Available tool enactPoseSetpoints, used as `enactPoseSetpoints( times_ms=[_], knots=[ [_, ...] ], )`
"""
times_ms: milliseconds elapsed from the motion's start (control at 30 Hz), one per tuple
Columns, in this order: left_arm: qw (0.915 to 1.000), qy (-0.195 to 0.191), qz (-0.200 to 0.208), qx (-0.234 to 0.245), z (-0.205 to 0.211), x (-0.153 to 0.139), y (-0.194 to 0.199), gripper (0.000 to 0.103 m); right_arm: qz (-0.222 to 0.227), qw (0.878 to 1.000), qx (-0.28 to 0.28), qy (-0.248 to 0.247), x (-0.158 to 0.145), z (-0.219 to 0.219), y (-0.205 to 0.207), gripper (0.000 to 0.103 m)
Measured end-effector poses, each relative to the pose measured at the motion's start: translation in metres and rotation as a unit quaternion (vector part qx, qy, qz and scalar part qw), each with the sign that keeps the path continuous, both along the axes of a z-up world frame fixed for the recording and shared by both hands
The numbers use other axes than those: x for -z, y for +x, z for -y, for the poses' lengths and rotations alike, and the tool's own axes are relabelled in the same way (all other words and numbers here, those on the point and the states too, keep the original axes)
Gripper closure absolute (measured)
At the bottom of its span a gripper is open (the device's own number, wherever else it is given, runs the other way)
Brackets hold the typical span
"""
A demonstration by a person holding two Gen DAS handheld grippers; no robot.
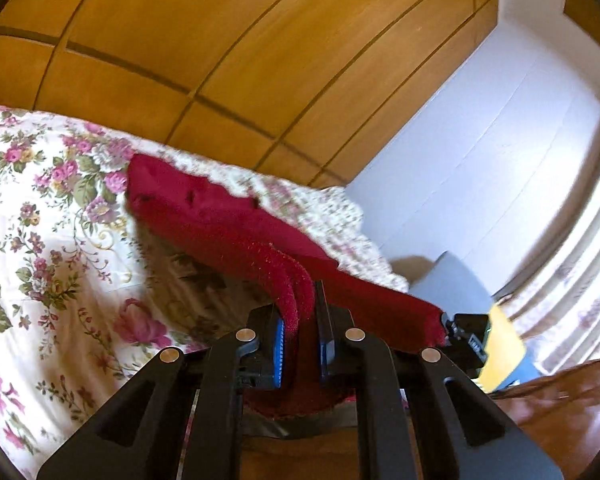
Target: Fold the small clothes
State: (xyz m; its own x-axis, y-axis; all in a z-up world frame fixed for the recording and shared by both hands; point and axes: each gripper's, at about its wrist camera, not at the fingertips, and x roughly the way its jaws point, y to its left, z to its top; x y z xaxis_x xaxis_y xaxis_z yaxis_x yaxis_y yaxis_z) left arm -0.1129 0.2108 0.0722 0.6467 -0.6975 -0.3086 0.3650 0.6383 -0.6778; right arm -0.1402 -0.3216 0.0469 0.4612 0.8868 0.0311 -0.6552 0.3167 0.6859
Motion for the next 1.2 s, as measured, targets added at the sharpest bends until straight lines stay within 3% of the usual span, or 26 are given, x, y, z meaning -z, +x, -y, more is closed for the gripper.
enactPoseSetpoints(
  times_ms=[167,300,400,600,867,1000,1033,1067,1100,1133,1167,1200],
  knots=[
    [0.9994,-0.033,0.002,0.009,-0.010,-0.014,-0.002,0.092,0.020,0.999,-0.026,0.025,-0.011,-0.002,0.000,0.095],
    [0.9975,-0.057,-0.041,0.002,-0.014,0.002,0.022,0.092,-0.021,0.999,-0.006,0.041,-0.001,0.004,0.025,0.095],
    [0.9936,-0.085,-0.074,0.005,-0.014,0.016,0.051,0.092,-0.076,0.995,0.023,0.056,0.010,0.010,0.058,0.095],
    [0.9915,-0.079,-0.103,0.002,-0.007,0.029,0.118,0.092,-0.171,0.980,0.054,0.090,0.035,0.020,0.135,0.095],
    [0.9866,-0.035,-0.157,-0.029,0.000,0.068,0.210,0.092,-0.228,0.968,0.076,0.076,0.065,0.023,0.222,0.092],
    [0.9779,-0.046,-0.198,-0.050,0.000,0.100,0.243,0.092,-0.253,0.960,0.092,0.072,0.088,0.023,0.249,0.089],
    [0.9748,-0.043,-0.210,-0.061,0.001,0.110,0.252,0.090,-0.257,0.959,0.099,0.066,0.091,0.022,0.254,0.086],
    [0.9726,-0.042,-0.219,-0.067,0.002,0.117,0.258,0.085,-0.260,0.957,0.112,0.058,0.094,0.023,0.259,0.069],
    [0.9705,-0.044,-0.226,-0.071,0.002,0.122,0.262,0.071,-0.261,0.956,0.123,0.052,0.096,0.023,0.262,0.051],
    [0.9681,-0.050,-0.233,-0.078,0.003,0.127,0.266,0.048,-0.263,0.953,0.144,0.043,0.098,0.023,0.264,0.013],
    [0.9661,-0.056,-0.234,-0.093,0.003,0.130,0.267,0.040,-0.261,0.948,0.179,0.033,0.098,0.025,0.263,0.004],
    [0.9655,-0.062,-0.228,-0.110,0.001,0.130,0.265,0.033,-0.255,0.948,0.186,0.033,0.097,0.025,0.261,0.004]
  ],
)
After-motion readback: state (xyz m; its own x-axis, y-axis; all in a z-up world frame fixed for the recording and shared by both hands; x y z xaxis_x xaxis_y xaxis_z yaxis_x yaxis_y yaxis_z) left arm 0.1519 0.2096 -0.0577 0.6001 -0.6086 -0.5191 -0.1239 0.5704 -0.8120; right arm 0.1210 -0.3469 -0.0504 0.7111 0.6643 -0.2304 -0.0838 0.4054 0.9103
